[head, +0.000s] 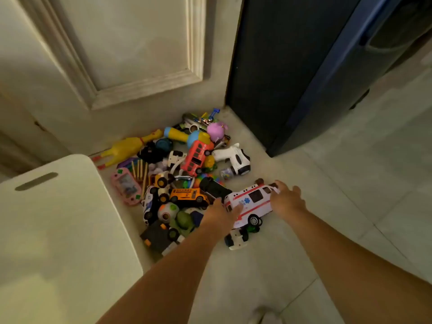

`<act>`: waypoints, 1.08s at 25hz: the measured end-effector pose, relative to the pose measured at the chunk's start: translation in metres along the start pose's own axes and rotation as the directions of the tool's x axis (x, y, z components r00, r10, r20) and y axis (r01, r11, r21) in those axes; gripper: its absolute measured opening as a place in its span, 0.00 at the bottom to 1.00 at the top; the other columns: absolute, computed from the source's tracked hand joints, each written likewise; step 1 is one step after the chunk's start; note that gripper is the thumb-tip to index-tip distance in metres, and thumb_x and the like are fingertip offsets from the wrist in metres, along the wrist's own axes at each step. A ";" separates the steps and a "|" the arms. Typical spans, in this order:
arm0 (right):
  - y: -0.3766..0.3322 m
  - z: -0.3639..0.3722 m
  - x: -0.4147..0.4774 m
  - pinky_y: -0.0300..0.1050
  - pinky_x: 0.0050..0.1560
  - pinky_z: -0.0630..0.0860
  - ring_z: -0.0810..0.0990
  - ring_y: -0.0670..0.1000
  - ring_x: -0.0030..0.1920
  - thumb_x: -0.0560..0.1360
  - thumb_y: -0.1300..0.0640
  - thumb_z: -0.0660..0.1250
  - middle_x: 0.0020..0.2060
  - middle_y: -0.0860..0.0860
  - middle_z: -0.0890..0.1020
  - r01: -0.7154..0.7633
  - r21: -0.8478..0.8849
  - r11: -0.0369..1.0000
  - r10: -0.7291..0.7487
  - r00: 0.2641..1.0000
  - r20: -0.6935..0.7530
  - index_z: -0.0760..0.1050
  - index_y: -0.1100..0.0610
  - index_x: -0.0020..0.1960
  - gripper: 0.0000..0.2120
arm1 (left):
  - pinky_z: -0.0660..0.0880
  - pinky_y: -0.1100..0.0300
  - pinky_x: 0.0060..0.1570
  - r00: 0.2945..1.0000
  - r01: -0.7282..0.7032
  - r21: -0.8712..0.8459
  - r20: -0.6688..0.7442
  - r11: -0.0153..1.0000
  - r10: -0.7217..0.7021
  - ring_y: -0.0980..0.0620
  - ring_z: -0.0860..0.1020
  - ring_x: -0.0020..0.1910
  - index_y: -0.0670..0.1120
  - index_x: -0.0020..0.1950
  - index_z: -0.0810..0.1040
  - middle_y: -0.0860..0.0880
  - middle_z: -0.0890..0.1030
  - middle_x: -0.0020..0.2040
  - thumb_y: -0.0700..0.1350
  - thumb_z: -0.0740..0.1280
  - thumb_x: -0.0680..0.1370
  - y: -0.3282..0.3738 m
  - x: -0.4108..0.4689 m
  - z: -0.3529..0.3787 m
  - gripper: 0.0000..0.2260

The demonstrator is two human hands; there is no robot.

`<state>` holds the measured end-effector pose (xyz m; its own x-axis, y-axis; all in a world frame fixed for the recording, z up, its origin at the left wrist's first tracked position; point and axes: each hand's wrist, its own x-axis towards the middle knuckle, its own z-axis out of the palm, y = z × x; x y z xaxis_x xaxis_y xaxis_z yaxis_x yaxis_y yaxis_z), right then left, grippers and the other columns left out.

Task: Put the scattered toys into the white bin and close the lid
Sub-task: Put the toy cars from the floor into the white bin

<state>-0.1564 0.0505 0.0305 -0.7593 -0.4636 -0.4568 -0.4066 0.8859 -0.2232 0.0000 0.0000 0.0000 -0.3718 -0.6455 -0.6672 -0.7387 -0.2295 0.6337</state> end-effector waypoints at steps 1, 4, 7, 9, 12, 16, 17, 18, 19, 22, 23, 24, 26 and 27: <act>0.007 0.003 0.006 0.51 0.64 0.68 0.65 0.62 0.69 0.82 0.52 0.53 0.74 0.58 0.55 -0.026 0.000 1.000 0.026 0.999 0.027 0.54 0.45 0.76 0.23 | 0.71 0.50 0.65 0.998 0.052 -0.089 0.033 0.995 -0.049 0.42 0.70 0.68 0.46 0.79 0.52 0.43 0.64 0.75 0.64 0.62 0.76 0.006 0.010 0.009 0.39; 0.022 0.011 0.024 0.52 0.67 0.65 0.60 0.61 0.73 0.82 0.49 0.53 0.76 0.57 0.53 -0.055 0.063 0.997 0.047 0.991 0.122 0.51 0.47 0.77 0.26 | 0.66 0.52 0.66 0.981 0.181 -0.289 0.116 0.940 -0.154 0.42 0.66 0.71 0.48 0.80 0.45 0.44 0.60 0.77 0.60 0.65 0.76 0.023 0.029 0.020 0.40; 0.026 0.014 0.032 0.53 0.66 0.67 0.64 0.61 0.72 0.81 0.48 0.56 0.76 0.59 0.56 -0.162 0.203 0.966 0.132 0.979 0.153 0.50 0.51 0.78 0.28 | 0.69 0.50 0.67 0.980 0.194 -0.379 0.119 0.905 -0.160 0.42 0.69 0.69 0.50 0.79 0.48 0.44 0.63 0.75 0.55 0.69 0.75 0.022 0.042 0.023 0.40; 0.022 0.009 0.028 0.54 0.64 0.69 0.67 0.62 0.70 0.81 0.49 0.57 0.74 0.59 0.61 -0.209 0.321 0.924 0.163 0.973 0.166 0.51 0.52 0.78 0.29 | 0.72 0.50 0.64 0.987 0.154 -0.322 0.099 0.934 -0.129 0.44 0.74 0.65 0.48 0.78 0.57 0.45 0.70 0.71 0.53 0.72 0.73 0.016 0.045 0.021 0.38; 0.012 -0.007 0.016 0.55 0.66 0.70 0.68 0.62 0.68 0.81 0.48 0.55 0.73 0.58 0.63 -0.228 0.322 0.919 0.195 0.972 0.132 0.51 0.53 0.78 0.28 | 0.77 0.48 0.59 0.995 0.069 -0.283 0.094 0.957 -0.044 0.47 0.79 0.58 0.47 0.72 0.66 0.47 0.78 0.61 0.49 0.76 0.70 0.014 0.028 0.009 0.33; -0.016 -0.043 -0.021 0.54 0.65 0.70 0.67 0.60 0.68 0.83 0.48 0.50 0.71 0.58 0.66 0.007 0.272 0.962 -0.022 0.998 0.055 0.59 0.53 0.75 0.22 | 0.80 0.52 0.53 0.990 -0.126 -0.275 0.021 0.953 0.137 0.52 0.82 0.52 0.49 0.69 0.68 0.51 0.80 0.56 0.48 0.78 0.68 0.021 -0.026 -0.045 0.32; -0.024 -0.050 -0.033 0.53 0.60 0.73 0.73 0.58 0.61 0.82 0.45 0.52 0.64 0.58 0.74 0.031 0.370 0.929 -0.073 0.992 0.101 0.67 0.53 0.70 0.21 | 0.81 0.54 0.51 0.983 -0.178 -0.240 -0.013 0.954 0.181 0.53 0.82 0.51 0.50 0.68 0.68 0.52 0.80 0.55 0.49 0.78 0.68 0.021 -0.042 -0.064 0.32; -0.034 -0.058 -0.050 0.51 0.56 0.74 0.78 0.55 0.54 0.80 0.41 0.54 0.54 0.56 0.80 0.023 0.469 0.883 -0.123 0.975 0.184 0.72 0.54 0.62 0.21 | 0.80 0.56 0.50 0.974 -0.227 -0.201 -0.058 0.953 0.219 0.54 0.81 0.50 0.50 0.68 0.68 0.53 0.81 0.54 0.49 0.78 0.68 0.021 -0.062 -0.086 0.32; -0.042 -0.065 -0.067 0.52 0.55 0.75 0.79 0.53 0.49 0.77 0.37 0.57 0.48 0.54 0.82 0.014 0.539 0.842 -0.195 0.940 0.280 0.75 0.52 0.58 0.22 | 0.80 0.58 0.49 0.964 -0.258 -0.166 -0.111 0.952 0.242 0.55 0.81 0.49 0.51 0.68 0.68 0.54 0.81 0.53 0.49 0.78 0.68 0.019 -0.081 -0.108 0.32; -0.074 -0.072 -0.109 0.57 0.59 0.74 0.78 0.52 0.56 0.62 0.32 0.71 0.54 0.49 0.81 0.189 0.527 0.829 -0.458 0.770 0.444 0.72 0.44 0.63 0.32 | 0.79 0.57 0.49 0.932 -0.302 -0.074 -0.234 0.950 0.278 0.54 0.81 0.48 0.50 0.66 0.68 0.55 0.79 0.49 0.47 0.79 0.67 -0.005 -0.144 -0.177 0.31; -0.089 -0.070 -0.124 0.57 0.61 0.73 0.76 0.53 0.59 0.58 0.34 0.74 0.57 0.48 0.79 0.270 0.485 0.832 -0.514 0.704 0.489 0.70 0.42 0.65 0.37 | 0.79 0.57 0.49 0.929 -0.292 -0.053 -0.253 0.955 0.270 0.53 0.81 0.48 0.50 0.65 0.69 0.54 0.79 0.49 0.46 0.79 0.67 -0.018 -0.164 -0.199 0.30; -0.106 -0.066 -0.143 0.55 0.60 0.73 0.74 0.52 0.61 0.58 0.37 0.76 0.60 0.47 0.77 0.359 0.430 0.829 -0.553 0.646 0.526 0.67 0.41 0.67 0.40 | 0.80 0.56 0.50 0.928 -0.279 -0.037 -0.266 0.960 0.259 0.52 0.81 0.48 0.50 0.63 0.69 0.54 0.78 0.49 0.46 0.79 0.66 -0.031 -0.183 -0.218 0.30; -0.137 -0.040 -0.180 0.48 0.60 0.71 0.72 0.50 0.63 0.60 0.39 0.77 0.64 0.46 0.73 0.582 0.264 0.769 -0.616 0.562 0.553 0.60 0.40 0.72 0.45 | 0.79 0.53 0.54 0.925 -0.223 0.033 -0.308 0.974 0.222 0.50 0.81 0.50 0.51 0.63 0.70 0.52 0.79 0.51 0.46 0.80 0.65 -0.066 -0.218 -0.252 0.30; -0.151 -0.023 -0.195 0.47 0.62 0.71 0.72 0.50 0.64 0.61 0.38 0.77 0.66 0.46 0.71 0.662 0.200 0.722 -0.640 0.530 0.557 0.58 0.41 0.74 0.47 | 0.78 0.52 0.57 0.927 -0.188 0.075 -0.317 0.979 0.202 0.50 0.81 0.52 0.51 0.63 0.72 0.51 0.79 0.54 0.46 0.80 0.64 -0.084 -0.230 -0.264 0.31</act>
<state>0.0415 0.0065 0.1732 0.1411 -0.8034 -0.5785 -0.6950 0.3357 -0.6358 0.2962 -0.0240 0.2035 -0.3152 -0.8756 -0.3660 -0.6960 -0.0489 0.7164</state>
